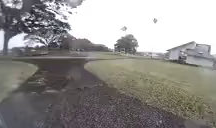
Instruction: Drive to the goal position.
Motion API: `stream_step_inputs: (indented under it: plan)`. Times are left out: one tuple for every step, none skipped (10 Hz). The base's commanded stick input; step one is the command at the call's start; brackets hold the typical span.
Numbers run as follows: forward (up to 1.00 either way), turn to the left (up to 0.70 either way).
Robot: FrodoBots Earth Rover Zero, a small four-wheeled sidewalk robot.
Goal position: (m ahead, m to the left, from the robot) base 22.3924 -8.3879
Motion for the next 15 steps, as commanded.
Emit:
stream_step_inputs:
  plan:
    - [0.38, 0.77]
    - [1.0, 0.4]
    - [1.0, 0.4]
    - [1.0, 0.4]
    - [1.0, 0.32]
    - [1.0, 0.17]
    - [1.0, 0.0]
    - [1.0, 0.0]
    - [1.0, 0.0]
    - [1.0, -0.22]
    - [1.0, -0.25]
    - [1.0, -0.06]
    - [1.0, -0.36]
    - [1.0, -0.18]
    - [1.0, -0.21]
